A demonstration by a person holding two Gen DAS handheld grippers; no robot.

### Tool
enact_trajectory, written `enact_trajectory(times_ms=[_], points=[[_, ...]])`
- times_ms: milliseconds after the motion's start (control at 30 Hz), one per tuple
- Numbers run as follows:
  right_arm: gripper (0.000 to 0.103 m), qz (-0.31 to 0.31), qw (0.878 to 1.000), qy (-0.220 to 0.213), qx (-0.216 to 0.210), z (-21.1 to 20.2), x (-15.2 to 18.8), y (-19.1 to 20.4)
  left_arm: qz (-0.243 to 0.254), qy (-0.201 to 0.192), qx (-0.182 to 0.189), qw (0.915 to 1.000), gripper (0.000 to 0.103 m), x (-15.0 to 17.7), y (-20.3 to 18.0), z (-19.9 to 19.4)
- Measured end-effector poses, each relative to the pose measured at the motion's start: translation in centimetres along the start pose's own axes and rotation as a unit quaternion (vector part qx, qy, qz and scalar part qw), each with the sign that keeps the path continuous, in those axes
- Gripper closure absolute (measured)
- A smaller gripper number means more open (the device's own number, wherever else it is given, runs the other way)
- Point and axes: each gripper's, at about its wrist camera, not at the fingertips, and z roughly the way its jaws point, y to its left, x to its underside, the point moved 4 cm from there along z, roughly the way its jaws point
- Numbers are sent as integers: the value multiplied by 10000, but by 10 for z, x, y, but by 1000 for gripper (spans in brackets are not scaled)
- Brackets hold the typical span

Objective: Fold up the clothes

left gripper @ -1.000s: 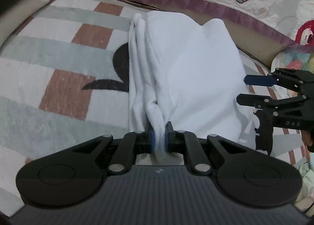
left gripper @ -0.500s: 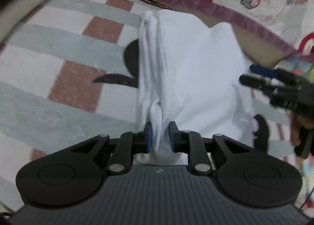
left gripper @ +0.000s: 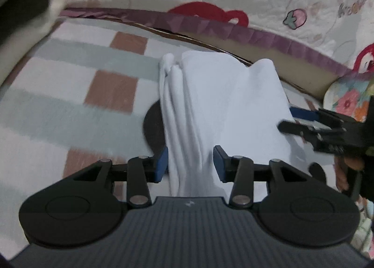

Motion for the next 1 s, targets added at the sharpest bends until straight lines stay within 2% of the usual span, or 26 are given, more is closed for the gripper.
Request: enact_trajectory(times_ms=[133,267,333,400,467,700,833,933,1000], points=[[31,1,10000,34,-53,4,1,-6,141,-93,-157,9997,53,-28,-3,35],[31,38,9999,67,-106,1,-1,-9,237,-142,-246,9993,55,-50,-2,65],[31,25,9999,28,-107,-1,-3,-8,376,-210,-159,9989,93,-56,-4,68],[31,-32,9999,-70,-124,-3,-6,-6,598,-324,-188,9975,94,-60,-11,63],[31,-102,9997,-147,-167,-4,-11,-3,775,-642,-236,9946,94,-61,-18,50],[31,-715,9970,-226,-177,6,-23,6,-138,-731,-220,9970,93,-49,17,63],[31,-879,9959,121,-161,35,-28,3,1,-782,-247,9966,91,-51,16,63],[34,-508,9976,469,31,58,-29,-16,4,-974,-306,9948,92,-56,11,45],[34,-228,9982,552,22,66,-30,-26,17,-1173,-296,9926,91,-59,6,28]])
